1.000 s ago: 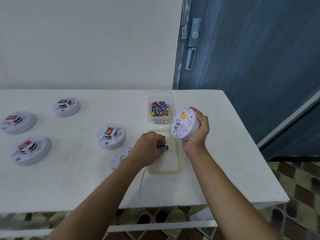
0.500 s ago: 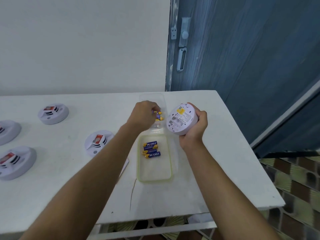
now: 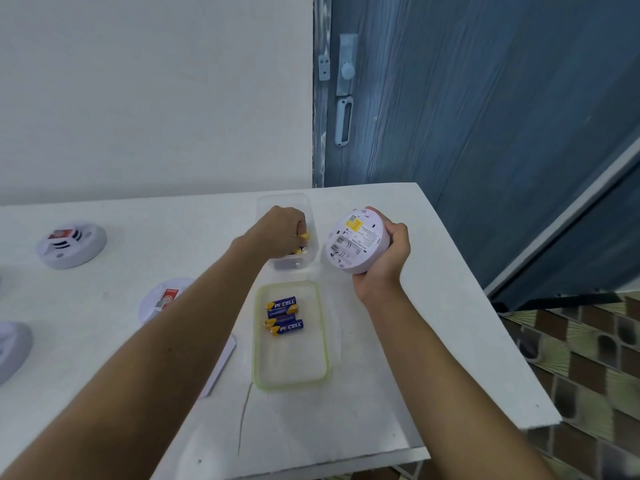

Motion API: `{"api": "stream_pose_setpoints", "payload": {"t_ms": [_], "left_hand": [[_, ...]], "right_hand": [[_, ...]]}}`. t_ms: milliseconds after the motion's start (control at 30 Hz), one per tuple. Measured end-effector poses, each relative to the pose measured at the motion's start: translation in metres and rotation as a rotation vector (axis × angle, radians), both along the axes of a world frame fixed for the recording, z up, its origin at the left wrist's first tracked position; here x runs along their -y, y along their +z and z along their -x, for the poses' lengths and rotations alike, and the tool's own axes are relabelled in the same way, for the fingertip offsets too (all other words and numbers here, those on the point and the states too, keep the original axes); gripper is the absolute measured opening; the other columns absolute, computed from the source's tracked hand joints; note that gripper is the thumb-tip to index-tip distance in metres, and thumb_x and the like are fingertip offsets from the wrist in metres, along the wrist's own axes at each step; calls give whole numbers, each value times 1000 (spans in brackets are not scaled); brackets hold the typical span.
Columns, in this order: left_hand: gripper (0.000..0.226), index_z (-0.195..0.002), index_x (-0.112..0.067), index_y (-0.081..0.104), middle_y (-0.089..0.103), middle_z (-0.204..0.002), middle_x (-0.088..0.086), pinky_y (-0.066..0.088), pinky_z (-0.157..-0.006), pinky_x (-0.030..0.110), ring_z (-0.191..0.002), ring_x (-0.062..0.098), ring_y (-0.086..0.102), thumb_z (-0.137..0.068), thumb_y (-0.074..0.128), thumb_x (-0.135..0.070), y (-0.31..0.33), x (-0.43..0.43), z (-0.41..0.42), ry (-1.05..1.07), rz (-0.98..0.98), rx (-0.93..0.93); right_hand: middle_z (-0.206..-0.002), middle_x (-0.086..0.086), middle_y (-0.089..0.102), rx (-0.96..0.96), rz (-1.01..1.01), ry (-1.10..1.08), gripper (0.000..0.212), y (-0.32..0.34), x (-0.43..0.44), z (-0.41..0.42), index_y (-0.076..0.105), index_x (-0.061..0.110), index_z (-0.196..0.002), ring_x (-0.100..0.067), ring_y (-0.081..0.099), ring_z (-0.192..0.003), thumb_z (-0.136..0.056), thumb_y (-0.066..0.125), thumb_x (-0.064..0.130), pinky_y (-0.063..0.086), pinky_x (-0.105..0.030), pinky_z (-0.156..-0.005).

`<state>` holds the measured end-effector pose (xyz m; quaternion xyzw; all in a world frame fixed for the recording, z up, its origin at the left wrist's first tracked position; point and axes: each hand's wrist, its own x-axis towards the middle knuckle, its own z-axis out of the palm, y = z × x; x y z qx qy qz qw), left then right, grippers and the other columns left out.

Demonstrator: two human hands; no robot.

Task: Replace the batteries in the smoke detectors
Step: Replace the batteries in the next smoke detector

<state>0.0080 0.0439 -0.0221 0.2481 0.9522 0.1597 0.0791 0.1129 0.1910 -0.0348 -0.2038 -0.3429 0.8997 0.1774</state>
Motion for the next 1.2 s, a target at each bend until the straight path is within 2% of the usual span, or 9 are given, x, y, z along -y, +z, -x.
{"api": "stream_pose_setpoints", "payload": {"t_ms": [100,200,333,533,700,867,967,1067,1200], "left_hand": [[12,-102,-11,57,64,-92,6,53,-67,33,-80,26,64,-92,59,-17,4,2,-9,100,-235,4],[20,-115,-22,56,63,-89,1,49,-61,19,-74,17,65,-95,57,-19,16,4,-26,151,-479,7],[11,-102,-19,63,67,-86,2,47,-61,9,-70,9,61,-91,66,-22,27,6,-50,232,-767,-27],[8,-91,-12,59,71,-92,19,57,-69,27,-75,19,71,-91,66,-8,43,1,-92,182,-1167,171],[14,-86,-8,61,75,-77,0,59,-79,44,-72,18,74,-85,74,-15,32,-5,-109,248,-1084,169],[15,-77,-19,64,72,-75,-6,55,-75,29,-70,8,68,-81,79,-22,27,-9,-119,341,-1036,35],[13,-82,-15,71,72,-76,-9,53,-70,20,-71,2,65,-81,79,-24,28,-13,-125,373,-1051,32],[16,-83,-9,72,71,-69,-11,54,-70,22,-67,2,66,-83,77,-25,25,-17,-128,412,-1105,119],[20,-81,-8,73,73,-74,-6,54,-71,22,-70,5,66,-85,75,-28,21,-23,-134,421,-1103,83]], "right_hand": [[-105,-8,70,-8,2,8,43,0,2,1,68,13,-113,-26,66,-95,-88,42,35,54,-35,-80],[-103,-7,71,-12,31,28,41,2,4,-1,69,14,-110,-27,65,-98,-93,37,34,52,-36,-83],[-104,-8,71,-28,69,45,42,4,7,-5,70,14,-108,-30,63,-101,-94,35,34,51,-36,-83],[-103,-11,69,-75,111,61,43,9,14,-12,68,11,-110,-30,63,-96,-94,34,34,54,-35,-78],[-103,-13,68,-109,94,68,42,11,19,-17,68,13,-109,-31,62,-94,-93,34,34,50,-36,-77],[-102,-11,69,-115,69,34,39,14,23,-23,67,14,-108,-30,64,-90,-94,35,31,53,-34,-74],[-102,-12,68,-117,66,18,41,14,24,-26,67,14,-110,-29,64,-91,-94,35,33,54,-33,-72],[-105,-13,66,-124,82,19,41,14,26,-28,66,13,-110,-31,63,-92,-92,35,32,53,-34,-74],[-106,-14,68,-119,108,-3,43,14,28,-30,65,11,-112,-33,62,-97,-91,35,33,53,-35,-77]]}}
